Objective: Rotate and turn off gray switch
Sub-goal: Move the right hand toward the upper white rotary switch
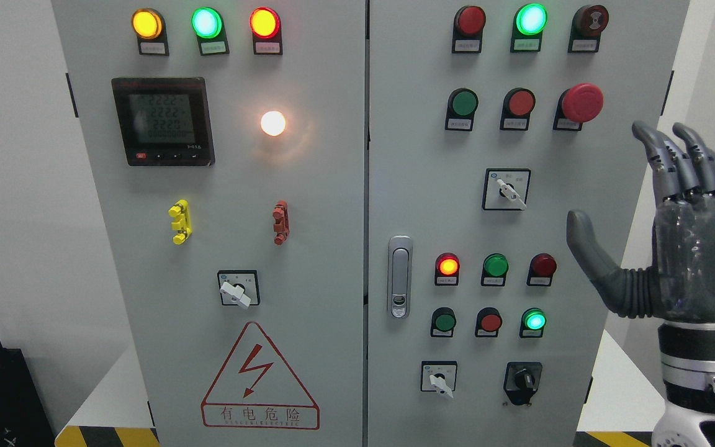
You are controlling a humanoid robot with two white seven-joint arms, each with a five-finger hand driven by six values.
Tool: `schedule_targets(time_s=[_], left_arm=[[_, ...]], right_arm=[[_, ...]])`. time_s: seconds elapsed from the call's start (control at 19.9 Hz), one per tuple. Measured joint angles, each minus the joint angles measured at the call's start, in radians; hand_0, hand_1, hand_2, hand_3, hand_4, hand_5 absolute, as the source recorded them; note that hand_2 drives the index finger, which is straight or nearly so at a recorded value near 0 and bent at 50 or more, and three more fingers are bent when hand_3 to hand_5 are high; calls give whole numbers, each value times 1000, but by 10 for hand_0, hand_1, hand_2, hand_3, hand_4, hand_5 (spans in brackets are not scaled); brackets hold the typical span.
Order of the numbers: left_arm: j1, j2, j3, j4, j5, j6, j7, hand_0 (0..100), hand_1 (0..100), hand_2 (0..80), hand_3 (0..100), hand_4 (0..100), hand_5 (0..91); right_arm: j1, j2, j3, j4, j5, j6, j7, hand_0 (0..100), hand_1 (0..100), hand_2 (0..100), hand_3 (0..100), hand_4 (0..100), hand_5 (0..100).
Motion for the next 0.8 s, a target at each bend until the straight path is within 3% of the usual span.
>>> schedule_targets(time_s=[0.25,0.55,0.8], left_arm=[[0,0,0,0,0,0,0,120,389,0,0,0,0],[0,0,0,0,0,0,0,120,389,0,0,0,0],[0,0,0,0,0,0,0,120,389,0,0,0,0]], right_arm=[[4,3,16,23,2,21,-6,239,258,205,541,529,637],[6,6,38,48,3,70,-26,197,258,233,593,634,806],[7,8,64,62,3,110,-35,134,236,338,630,670,845]])
